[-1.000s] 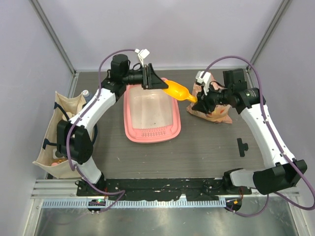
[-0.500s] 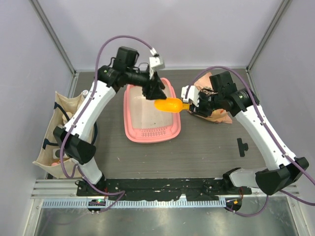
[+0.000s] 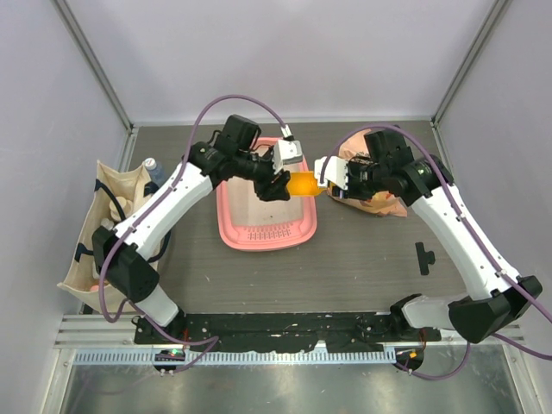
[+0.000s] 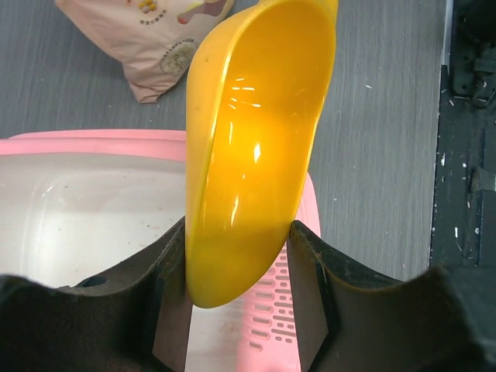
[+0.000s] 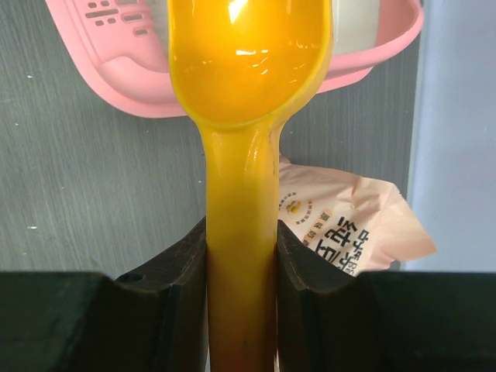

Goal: Fill the litter box with clean litter
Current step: Pick up the spatula from the center of the board.

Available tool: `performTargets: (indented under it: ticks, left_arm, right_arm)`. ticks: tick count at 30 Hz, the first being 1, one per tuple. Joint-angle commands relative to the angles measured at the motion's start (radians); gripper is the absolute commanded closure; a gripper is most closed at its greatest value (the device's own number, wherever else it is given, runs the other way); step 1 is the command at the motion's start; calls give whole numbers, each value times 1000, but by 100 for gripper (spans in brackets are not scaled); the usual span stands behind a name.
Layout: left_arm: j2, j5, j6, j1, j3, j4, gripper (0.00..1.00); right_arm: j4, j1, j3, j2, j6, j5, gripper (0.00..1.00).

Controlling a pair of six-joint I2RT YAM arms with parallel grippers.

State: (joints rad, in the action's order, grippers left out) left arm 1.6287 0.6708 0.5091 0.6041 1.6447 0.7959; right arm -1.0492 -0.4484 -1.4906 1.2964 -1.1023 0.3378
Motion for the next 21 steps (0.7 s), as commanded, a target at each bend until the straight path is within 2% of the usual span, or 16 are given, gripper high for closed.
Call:
performTargets:
  ticks: [1, 4, 5, 8, 12, 17, 21]
  left_arm:
    - [-44, -65, -1, -6, -5, -116, 73]
    - [-30, 56, -24, -6, 39, -52, 68]
    - [-11, 134, -32, -6, 64, -17, 59]
    - [54, 211, -109, -4, 164, 71, 51]
    - [118, 280, -152, -4, 250, 150, 52]
    - [166, 357, -247, -23, 280, 143, 52]
    - [189, 374, -288, -27, 297, 147, 41]
  right_arm:
    - [55, -18, -23, -45, -2, 36, 82]
    - [58, -21, -20, -39, 2, 41, 82]
    - [57, -21, -17, -39, -2, 40, 82]
    - [55, -23, -10, -42, -30, 27, 82]
    - [52, -26, -10, -45, -62, 15, 82]
    - [61, -33, 15, -60, -84, -9, 82]
    - [67, -35, 32, -68, -73, -17, 81]
